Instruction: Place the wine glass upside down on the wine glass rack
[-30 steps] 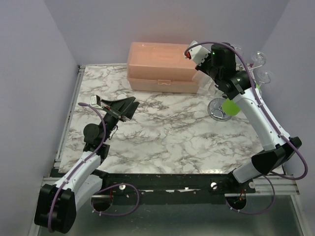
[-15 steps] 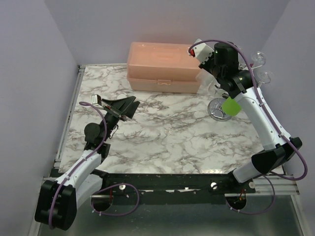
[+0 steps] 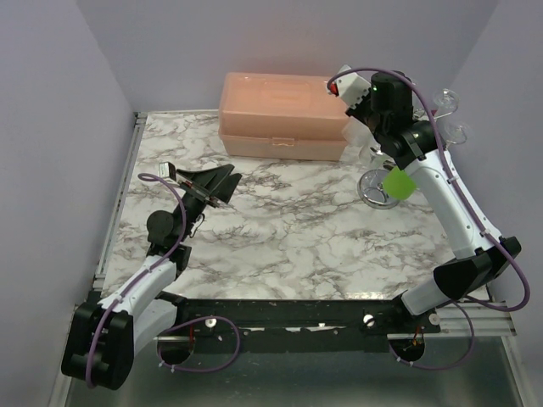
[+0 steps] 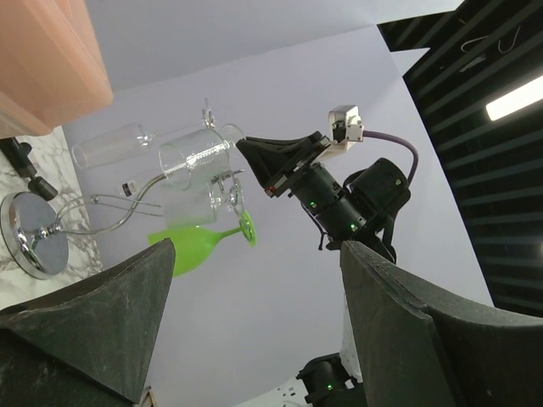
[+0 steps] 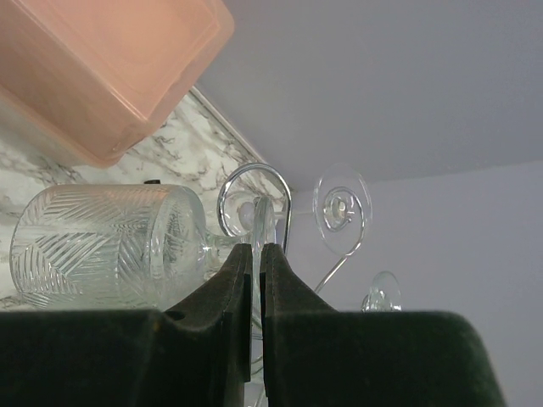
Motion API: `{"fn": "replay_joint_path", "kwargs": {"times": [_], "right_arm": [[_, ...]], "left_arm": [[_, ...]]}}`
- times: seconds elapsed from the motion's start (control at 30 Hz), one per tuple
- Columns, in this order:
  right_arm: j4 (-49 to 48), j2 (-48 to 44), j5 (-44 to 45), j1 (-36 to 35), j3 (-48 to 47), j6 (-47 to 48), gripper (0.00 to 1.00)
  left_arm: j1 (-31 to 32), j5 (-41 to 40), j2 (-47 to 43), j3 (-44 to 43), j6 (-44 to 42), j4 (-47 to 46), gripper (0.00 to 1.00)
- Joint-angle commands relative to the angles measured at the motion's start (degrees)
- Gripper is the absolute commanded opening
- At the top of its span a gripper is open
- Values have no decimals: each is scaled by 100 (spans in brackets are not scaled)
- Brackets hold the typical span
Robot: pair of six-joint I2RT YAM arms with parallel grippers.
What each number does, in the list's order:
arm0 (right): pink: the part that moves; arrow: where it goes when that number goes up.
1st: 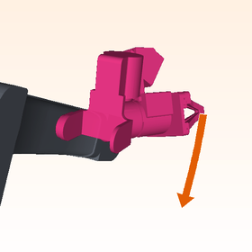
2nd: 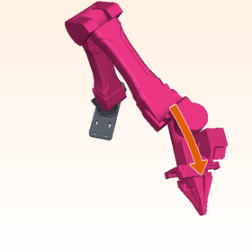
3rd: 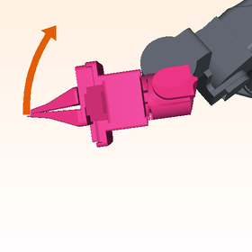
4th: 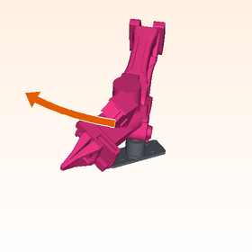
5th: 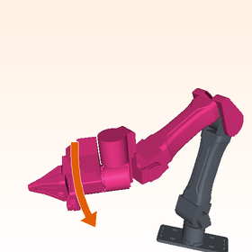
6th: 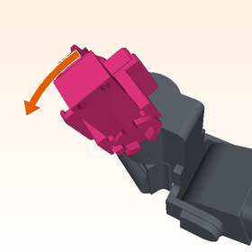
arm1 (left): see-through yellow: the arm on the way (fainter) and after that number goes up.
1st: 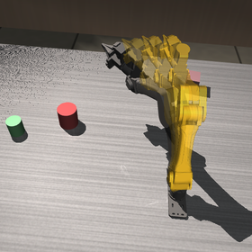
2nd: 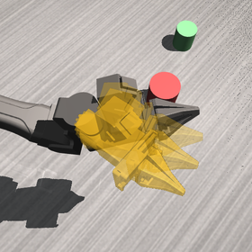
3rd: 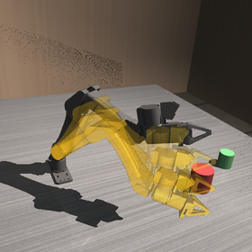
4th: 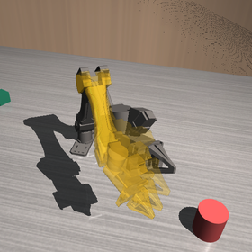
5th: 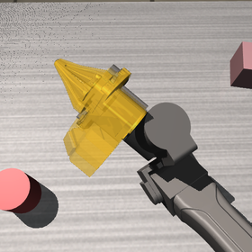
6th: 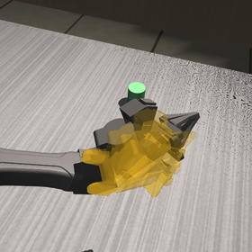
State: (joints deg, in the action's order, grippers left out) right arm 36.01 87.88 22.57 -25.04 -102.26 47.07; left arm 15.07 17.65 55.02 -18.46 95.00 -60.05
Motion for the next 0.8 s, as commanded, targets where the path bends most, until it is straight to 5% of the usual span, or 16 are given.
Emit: {"fn": "replay_joint_path", "kwargs": {"times": [0.0,0.77], "right_arm": [[-505,-53,304,25,4,180,0],[-1473,-387,635,26,919,888,0]], "left_arm": [[-38,144,82,-105,65,-340,81],[-48,213,430,-290,160,-579,81]]}}
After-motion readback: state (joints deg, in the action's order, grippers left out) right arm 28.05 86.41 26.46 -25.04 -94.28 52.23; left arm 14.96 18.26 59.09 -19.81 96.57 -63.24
